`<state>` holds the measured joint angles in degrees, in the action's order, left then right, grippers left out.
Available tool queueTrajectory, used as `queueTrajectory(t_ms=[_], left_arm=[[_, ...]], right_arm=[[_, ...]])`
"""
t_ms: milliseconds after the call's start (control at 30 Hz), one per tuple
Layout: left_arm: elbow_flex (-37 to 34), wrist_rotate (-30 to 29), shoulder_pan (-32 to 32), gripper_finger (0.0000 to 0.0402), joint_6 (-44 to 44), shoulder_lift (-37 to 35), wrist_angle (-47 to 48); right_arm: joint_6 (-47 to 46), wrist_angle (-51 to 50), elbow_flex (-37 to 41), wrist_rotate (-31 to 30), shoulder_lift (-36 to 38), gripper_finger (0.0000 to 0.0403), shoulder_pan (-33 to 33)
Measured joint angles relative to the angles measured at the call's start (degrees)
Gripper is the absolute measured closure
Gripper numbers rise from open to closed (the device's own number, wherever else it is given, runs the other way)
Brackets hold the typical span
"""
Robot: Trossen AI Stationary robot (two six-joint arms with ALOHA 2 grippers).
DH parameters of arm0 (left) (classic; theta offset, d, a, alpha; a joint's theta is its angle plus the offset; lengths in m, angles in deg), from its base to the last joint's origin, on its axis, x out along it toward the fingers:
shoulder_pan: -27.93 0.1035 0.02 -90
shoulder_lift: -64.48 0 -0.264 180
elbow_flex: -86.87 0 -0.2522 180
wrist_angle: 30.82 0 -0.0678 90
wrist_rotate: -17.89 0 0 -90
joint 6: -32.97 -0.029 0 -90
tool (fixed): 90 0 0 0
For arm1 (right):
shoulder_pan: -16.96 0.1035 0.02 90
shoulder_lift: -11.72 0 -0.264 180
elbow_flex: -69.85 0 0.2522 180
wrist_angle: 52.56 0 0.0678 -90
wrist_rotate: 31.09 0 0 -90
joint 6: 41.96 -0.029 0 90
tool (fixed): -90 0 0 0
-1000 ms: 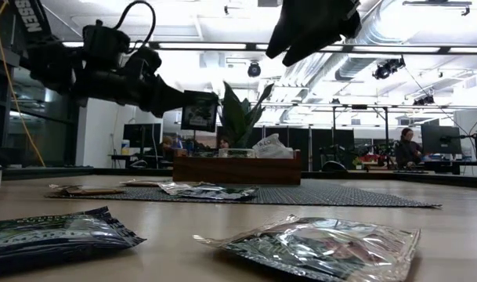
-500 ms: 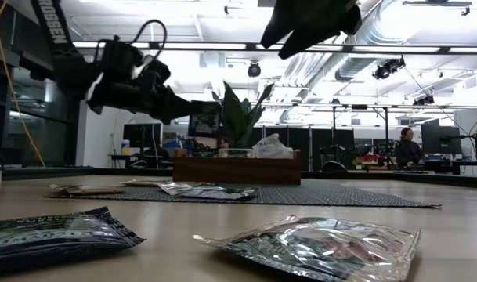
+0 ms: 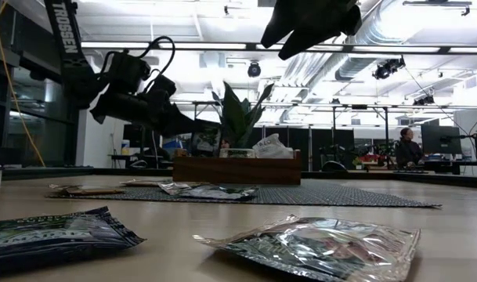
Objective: Pick & Place Tea
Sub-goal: Put the purple tea bag into the left section of the wooden organizer
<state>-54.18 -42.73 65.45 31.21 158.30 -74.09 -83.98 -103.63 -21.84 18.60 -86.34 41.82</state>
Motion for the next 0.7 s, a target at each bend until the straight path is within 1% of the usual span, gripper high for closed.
queueTrajectory(t_ms=[367,500,700], left_arm=[[0.0,-1.8,0.0,0.0401,0.0,0.0,0.7],[0.0,-2.9,0.0,0.0401,-0.8,0.0,2.4],[0.0,-3.0,0.0,0.0401,-1.2,0.1,3.7]], right_arm=[[0.0,-0.1,0.0,0.2,0.0,0.0160,0.0],[0.0,-0.1,0.0,0.2,0.0,0.0160,0.0],[0.0,-0.2,0.0,0.2,0.0,0.0160,0.0]])
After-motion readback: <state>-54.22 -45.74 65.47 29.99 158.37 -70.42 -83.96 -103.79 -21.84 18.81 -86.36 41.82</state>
